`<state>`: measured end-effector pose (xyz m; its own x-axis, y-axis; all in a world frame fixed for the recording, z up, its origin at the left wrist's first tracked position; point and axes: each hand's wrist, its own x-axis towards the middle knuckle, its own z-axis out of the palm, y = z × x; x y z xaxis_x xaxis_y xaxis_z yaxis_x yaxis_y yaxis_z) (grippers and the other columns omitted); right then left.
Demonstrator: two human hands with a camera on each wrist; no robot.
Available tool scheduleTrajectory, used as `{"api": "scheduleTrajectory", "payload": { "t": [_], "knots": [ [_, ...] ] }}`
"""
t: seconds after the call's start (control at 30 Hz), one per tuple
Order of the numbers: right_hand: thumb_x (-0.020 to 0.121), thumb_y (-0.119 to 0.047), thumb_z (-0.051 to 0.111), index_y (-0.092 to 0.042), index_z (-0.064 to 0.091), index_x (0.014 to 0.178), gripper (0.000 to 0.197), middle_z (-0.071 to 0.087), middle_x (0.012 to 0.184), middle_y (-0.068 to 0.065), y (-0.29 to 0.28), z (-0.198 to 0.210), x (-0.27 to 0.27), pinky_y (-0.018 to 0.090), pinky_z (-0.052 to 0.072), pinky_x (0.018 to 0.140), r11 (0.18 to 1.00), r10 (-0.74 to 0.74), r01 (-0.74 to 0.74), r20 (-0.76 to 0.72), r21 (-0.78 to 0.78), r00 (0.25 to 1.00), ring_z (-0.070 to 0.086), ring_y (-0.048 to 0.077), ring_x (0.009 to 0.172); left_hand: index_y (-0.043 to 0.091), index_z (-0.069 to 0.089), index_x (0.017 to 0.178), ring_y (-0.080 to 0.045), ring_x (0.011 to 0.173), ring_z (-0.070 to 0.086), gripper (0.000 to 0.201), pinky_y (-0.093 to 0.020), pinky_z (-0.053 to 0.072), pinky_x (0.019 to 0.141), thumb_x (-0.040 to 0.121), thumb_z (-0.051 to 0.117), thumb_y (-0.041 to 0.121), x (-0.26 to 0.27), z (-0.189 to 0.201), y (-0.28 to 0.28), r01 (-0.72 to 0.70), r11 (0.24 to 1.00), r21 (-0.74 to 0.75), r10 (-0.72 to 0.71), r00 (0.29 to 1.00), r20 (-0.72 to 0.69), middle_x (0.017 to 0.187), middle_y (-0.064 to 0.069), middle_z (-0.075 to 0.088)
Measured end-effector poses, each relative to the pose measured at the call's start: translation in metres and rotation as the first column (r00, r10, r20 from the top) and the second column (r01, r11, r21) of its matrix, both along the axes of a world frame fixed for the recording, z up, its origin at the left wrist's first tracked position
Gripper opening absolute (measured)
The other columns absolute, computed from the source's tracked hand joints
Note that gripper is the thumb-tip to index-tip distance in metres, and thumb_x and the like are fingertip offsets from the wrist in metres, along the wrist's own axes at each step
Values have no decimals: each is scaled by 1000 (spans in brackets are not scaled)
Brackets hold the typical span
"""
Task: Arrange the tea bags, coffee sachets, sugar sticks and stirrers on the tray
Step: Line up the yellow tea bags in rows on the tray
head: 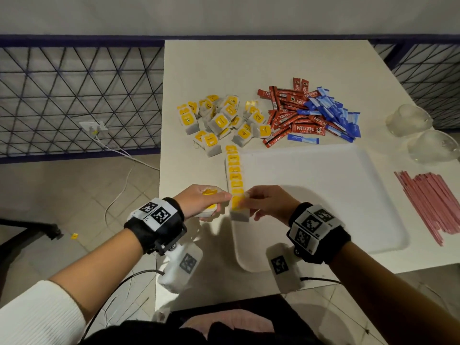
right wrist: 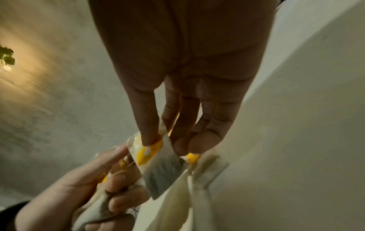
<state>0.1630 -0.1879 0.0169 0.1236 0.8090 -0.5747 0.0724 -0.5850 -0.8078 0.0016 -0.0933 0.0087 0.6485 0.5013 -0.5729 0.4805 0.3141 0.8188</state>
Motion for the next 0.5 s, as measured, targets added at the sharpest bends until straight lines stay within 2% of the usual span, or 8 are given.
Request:
{"api": "scheduleTrajectory", "payload": {
  "t": [0.03, 0.1, 0.17, 0.27, 0.4, 0.5],
  "knots": [
    [85, -4, 63, -13, 57, 71, 17, 59, 57, -2, -4, -4, 1, 14, 46, 47, 1000, 0, 0, 25, -5, 1000, 54, 7, 51, 19, 64, 54, -11, 40, 43, 32, -16, 37, 42, 86, 64, 25, 2, -3, -4, 11, 1000, -6, -12, 999, -38, 45, 2, 52],
    [84, -4, 64, -14, 55, 68, 21, 56, 47, -8, -9, -12, 2, 14, 46, 46, 1000, -8, 9, 68, -17, 998, 53, 1, 41, 8, 56, 64, -11, 34, 36, 29, -14, 34, 39, 88, 61, 24, 4, -8, -11, 17, 999, -41, -21, 996, -87, 40, 0, 42],
    [83, -5, 65, -14, 53, 67, 22, 55, 52, -3, -11, -19, 2, 14, 46, 46, 1000, -8, 11, 108, -25, 994, 52, -1, 37, 4, 50, 72, -11, 30, 32, 27, -14, 33, 37, 91, 58, 23, 7, -12, -16, 32, 998, -47, -37, 994, -103, 39, -3, 36],
    [82, -7, 67, -17, 53, 67, 23, 55, 53, 0, -8, -27, 2, 14, 44, 46, 1000, -1, 1, 178, -4, 984, 50, -1, 35, 9, 57, 68, -14, 37, 40, 26, -17, 33, 40, 90, 59, 22, 7, -17, -16, 23, 1000, -19, -25, 993, -116, 50, -10, 44],
    [82, -3, 66, -14, 51, 67, 24, 53, 35, -6, 0, -35, 3, 12, 43, 41, 997, -72, 69, 127, 24, 989, 49, 1, 32, 13, 65, 82, -9, 39, 42, 12, -15, 31, 39, 89, 60, 21, 7, -18, -12, -23, 999, 25, 25, 995, -95, 49, 3, 58],
    [81, -3, 68, -13, 50, 67, 24, 52, 34, -7, 4, -36, 4, 12, 43, 39, 994, -110, 107, 106, 38, 988, 48, 0, 32, 15, 64, 82, -16, 50, 47, 7, -20, 34, 47, 87, 63, 20, 8, -20, -13, -92, 994, 55, 96, 992, -76, 63, -5, 60]
  ]
}}
